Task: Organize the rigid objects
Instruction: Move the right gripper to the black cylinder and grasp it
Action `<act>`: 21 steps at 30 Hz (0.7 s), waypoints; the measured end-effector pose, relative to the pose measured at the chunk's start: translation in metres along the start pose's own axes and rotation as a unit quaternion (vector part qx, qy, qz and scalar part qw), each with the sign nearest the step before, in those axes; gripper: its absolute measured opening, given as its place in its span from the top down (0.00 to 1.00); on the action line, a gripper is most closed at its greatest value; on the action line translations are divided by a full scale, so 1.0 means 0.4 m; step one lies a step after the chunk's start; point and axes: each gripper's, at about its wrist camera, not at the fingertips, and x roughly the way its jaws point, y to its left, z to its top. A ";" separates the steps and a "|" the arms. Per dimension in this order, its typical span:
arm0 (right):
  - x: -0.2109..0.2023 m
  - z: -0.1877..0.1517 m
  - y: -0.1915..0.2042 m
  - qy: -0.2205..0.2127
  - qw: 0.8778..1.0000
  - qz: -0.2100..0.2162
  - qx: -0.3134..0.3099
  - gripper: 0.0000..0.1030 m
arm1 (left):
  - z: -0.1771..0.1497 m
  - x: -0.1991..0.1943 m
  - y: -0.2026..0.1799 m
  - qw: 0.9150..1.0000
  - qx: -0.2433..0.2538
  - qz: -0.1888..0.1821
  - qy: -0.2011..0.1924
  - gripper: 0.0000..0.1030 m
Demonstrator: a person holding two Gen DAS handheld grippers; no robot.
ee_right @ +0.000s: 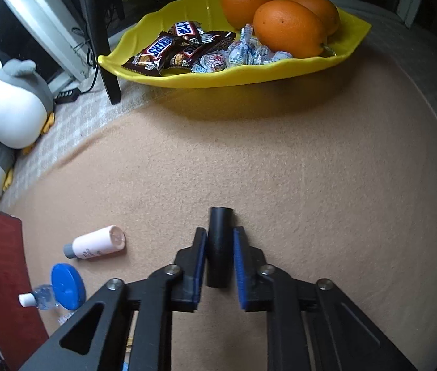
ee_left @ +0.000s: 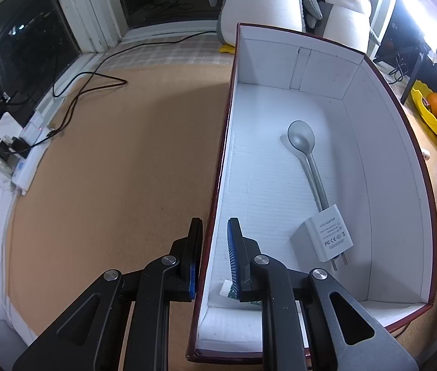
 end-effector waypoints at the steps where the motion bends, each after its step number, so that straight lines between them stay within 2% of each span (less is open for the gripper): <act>1: 0.000 -0.001 0.001 -0.001 1.000 -0.001 -0.005 0.86 | -0.001 0.000 0.001 1.000 -0.001 0.000 0.000 0.86; 5: -0.005 -0.014 0.005 -0.007 1.000 -0.007 -0.020 0.86 | -0.004 0.001 0.004 1.000 -0.005 -0.001 0.002 0.86; 9: -0.020 -0.035 0.000 -0.007 1.000 0.010 -0.019 0.86 | -0.008 0.000 0.006 1.000 -0.008 -0.002 0.002 0.86; 21: -0.088 -0.085 0.048 -0.028 0.998 0.026 -0.051 0.86 | -0.014 -0.011 0.010 1.000 -0.015 -0.009 -0.006 0.86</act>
